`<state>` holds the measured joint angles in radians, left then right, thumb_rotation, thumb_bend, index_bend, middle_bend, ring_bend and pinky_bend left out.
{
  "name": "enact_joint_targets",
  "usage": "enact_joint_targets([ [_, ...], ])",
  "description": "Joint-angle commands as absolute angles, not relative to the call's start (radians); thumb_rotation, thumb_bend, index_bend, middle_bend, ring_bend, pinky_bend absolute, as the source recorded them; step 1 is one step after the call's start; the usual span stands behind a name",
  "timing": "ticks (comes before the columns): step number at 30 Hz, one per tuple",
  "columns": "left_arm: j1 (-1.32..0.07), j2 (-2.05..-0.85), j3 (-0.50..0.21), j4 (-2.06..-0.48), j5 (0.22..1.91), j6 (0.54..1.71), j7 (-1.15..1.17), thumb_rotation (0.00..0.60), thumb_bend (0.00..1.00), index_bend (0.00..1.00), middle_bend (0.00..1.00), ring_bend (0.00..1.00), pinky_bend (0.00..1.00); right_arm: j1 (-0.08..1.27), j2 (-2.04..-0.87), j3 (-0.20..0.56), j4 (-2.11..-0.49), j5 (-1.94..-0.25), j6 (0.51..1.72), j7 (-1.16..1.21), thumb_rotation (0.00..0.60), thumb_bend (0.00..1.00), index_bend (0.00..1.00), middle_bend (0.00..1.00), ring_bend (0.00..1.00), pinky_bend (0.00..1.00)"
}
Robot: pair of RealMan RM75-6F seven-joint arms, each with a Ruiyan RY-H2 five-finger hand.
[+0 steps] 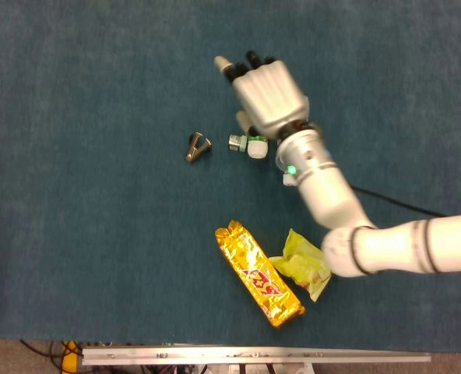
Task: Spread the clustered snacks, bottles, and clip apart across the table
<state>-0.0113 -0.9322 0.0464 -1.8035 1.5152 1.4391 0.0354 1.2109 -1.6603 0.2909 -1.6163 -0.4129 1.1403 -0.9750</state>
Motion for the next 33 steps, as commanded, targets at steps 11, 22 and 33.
enact_joint_targets([
  [11, -0.206, -0.911, -0.007, -1.789, 1.587, 1.239, -0.037, 0.600, 0.36, 0.07, 0.08, 0.06, 0.07, 0.908, -1.210, 0.124, -2.040, -0.696, 1.281, -0.759, 0.514, 0.16, 0.00, 0.31, 0.14, 0.30],
  [22, -0.405, -0.996, -0.067, -1.733, 1.566, 1.028, -0.063, 0.600, 0.28, 0.12, 0.09, 0.06, 0.07, 0.678, -1.013, -0.002, -2.121, -0.990, 1.358, -0.556, 0.515, 0.08, 0.00, 0.31, 0.14, 0.30],
  [33, -0.555, -1.130, -0.125, -1.664, 1.402, 0.851, 0.018, 0.600, 0.25, 0.13, 0.08, 0.05, 0.07, 0.535, -0.938, -0.044, -2.116, -1.155, 1.404, -0.447, 0.518, 0.08, 0.00, 0.31, 0.14, 0.30],
])
